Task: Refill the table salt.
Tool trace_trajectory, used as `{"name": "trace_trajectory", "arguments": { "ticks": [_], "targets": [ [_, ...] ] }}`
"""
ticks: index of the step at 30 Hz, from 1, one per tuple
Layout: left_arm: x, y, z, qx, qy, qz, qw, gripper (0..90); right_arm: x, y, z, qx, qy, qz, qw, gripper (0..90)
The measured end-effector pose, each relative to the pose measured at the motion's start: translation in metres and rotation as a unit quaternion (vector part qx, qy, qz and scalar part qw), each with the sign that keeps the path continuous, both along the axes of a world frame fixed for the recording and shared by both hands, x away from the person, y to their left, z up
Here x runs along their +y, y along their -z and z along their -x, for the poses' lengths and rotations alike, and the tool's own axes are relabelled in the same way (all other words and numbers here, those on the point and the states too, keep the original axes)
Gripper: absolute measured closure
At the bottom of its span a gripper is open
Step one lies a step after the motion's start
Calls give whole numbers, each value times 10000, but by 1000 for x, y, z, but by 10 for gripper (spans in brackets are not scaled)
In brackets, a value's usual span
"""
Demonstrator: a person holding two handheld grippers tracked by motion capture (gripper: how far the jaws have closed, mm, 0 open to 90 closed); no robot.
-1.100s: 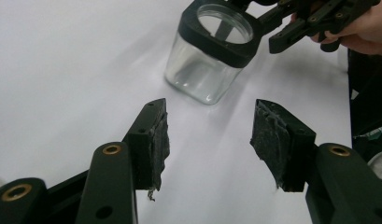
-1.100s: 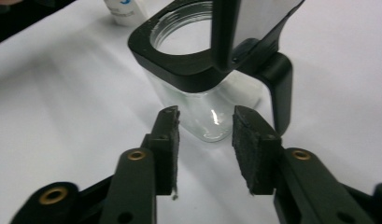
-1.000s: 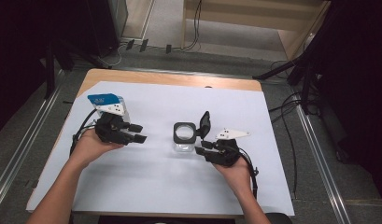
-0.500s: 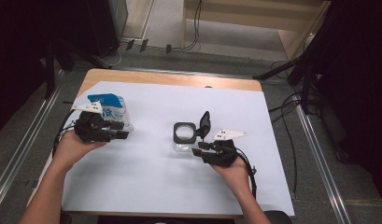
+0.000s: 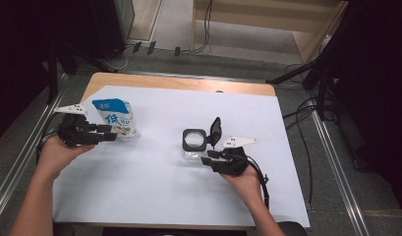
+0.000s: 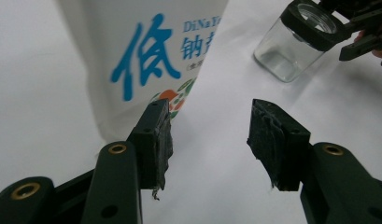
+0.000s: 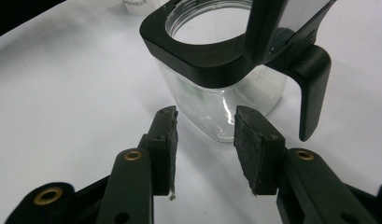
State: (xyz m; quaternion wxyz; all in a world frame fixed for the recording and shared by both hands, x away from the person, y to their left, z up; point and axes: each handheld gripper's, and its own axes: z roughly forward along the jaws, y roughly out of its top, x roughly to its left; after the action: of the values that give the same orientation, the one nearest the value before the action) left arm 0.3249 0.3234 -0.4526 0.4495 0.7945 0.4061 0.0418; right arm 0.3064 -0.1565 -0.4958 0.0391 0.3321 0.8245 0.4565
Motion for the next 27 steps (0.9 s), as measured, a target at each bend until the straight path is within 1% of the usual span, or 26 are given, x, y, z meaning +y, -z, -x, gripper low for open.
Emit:
{"name": "trace_trajectory", "arguments": {
  "ticks": [1,3,4,5,6,7,8,10,13,15,18,19,21,23,25,26,27],
  "targets": [
    [3,-1,-1,-23,-22,-3,10000,500,0,0,0,-6,-4,0,10000,610],
    [9,-2,-3,-16,-85,-80,9999,502,0,0,0,14,-10,12,10000,610],
    [13,-4,-5,-19,-72,-114,9999,510,0,-1,1,28,0,4,10000,610],
    [15,-5,-6,-43,-89,-119,9999,510,0,-1,1,28,0,4,10000,610],
    [18,-6,-8,-99,-100,-69,9999,516,0,-1,1,17,19,-18,10000,610],
    [21,-7,-10,-136,-82,-18,9999,524,-1,-1,1,27,34,-10,10000,610],
    [23,-8,-12,-107,-48,28,9999,531,-1,-1,1,35,45,-11,10000,610],
    [26,-9,-17,-110,1,-44,9999,553,-1,-1,1,42,55,-11,10000,610],
    [27,-13,-23,-79,106,-54,9999,570,0,-1,1,31,31,2,10000,610],
    [28,-18,-26,-111,201,-17,9997,572,0,-1,1,43,31,18,10000,610],
    [31,-23,-28,-119,168,-188,9996,572,-1,-1,1,59,31,22,10000,610],
    [33,-24,-28,-103,217,-177,9996,572,-1,-1,1,54,43,16,10000,610],
    [36,-26,-25,-172,254,-77,9995,567,-2,-1,2,67,51,19,10000,610],
    [40,-27,-25,-266,199,-83,9994,566,-2,-2,2,57,50,24,10000,610],
    [42,-28,-27,-269,171,-71,9995,565,-2,-1,2,83,52,32,9999,610],
    [43,-28,-30,-304,165,-95,9994,566,-1,-1,2,81,45,43,9999,610],
    [43,-29,-33,-294,206,-55,9993,566,-1,0,2,94,34,42,9999,610]
  ]
}}
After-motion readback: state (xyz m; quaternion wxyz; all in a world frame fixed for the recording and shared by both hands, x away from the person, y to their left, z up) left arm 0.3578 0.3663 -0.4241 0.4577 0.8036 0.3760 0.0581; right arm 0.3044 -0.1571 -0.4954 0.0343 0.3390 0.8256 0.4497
